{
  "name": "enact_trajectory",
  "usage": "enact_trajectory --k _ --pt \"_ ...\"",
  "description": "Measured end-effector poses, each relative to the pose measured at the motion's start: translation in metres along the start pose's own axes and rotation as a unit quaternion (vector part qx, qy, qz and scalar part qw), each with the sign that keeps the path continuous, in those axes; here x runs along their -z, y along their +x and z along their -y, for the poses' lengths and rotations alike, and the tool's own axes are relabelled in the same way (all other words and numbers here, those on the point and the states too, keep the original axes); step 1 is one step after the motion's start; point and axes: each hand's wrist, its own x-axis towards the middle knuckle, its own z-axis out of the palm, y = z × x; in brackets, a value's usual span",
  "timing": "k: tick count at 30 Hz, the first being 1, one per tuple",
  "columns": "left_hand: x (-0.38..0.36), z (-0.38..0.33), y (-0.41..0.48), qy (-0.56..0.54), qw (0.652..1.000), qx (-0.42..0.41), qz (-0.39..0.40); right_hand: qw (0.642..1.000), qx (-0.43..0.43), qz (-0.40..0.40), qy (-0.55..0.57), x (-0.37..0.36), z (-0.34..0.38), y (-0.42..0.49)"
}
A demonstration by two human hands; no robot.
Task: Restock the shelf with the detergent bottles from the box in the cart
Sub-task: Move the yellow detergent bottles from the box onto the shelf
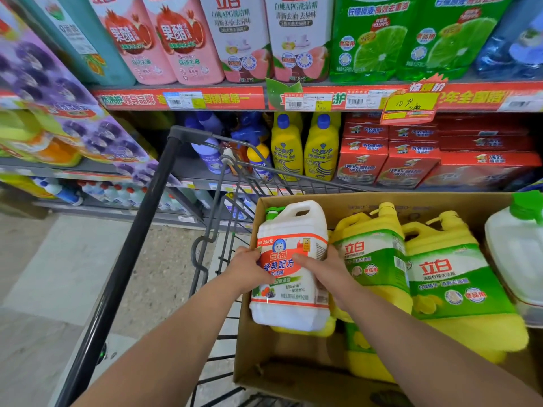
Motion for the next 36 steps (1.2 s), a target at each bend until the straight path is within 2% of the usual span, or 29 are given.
enact_trajectory --k 3,9,13,15,17,20,22,24,29,36 --pt "-0.002 0.000 -0.003 0.012 1.000 -0.005 0.001 1.000 -0.011 0.016 0.007 -0.004 0.004 0.001" --pt "-0.002 0.002 -0.011 -0.023 0.999 -0.022 -0.010 0.999 0.013 -0.016 0.028 -0.004 0.004 -0.003" --pt "-0.006 0.002 -0.025 -0.128 0.990 -0.056 -0.018 0.998 0.052 -0.012 0.013 0.009 0.015 -0.017" --pt "-0.005 -0.002 -0.035 -0.239 0.969 -0.063 -0.002 0.998 0.060 0.000 0.020 0.020 0.024 -0.026" --pt "-0.001 -0.008 -0.047 -0.342 0.936 -0.063 0.057 0.996 0.071 0.026 0.037 0.032 0.036 -0.039" --pt "0.004 -0.017 -0.063 -0.444 0.885 -0.086 0.111 0.990 0.110 0.068 0.055 0.046 0.055 -0.061" --pt "0.008 -0.025 -0.074 -0.509 0.850 -0.097 0.094 0.986 0.136 0.084 0.057 0.050 0.069 -0.074" --pt "0.015 -0.034 -0.087 -0.537 0.833 -0.113 0.067 0.983 0.150 0.096 0.051 0.052 0.083 -0.086" --pt "0.041 -0.041 -0.123 -0.530 0.832 -0.162 -0.015 0.971 0.187 0.146 0.026 0.040 0.118 -0.112" --pt "0.082 -0.008 -0.178 -0.546 0.815 -0.162 -0.107 0.945 0.230 0.233 -0.001 -0.018 0.144 -0.148"
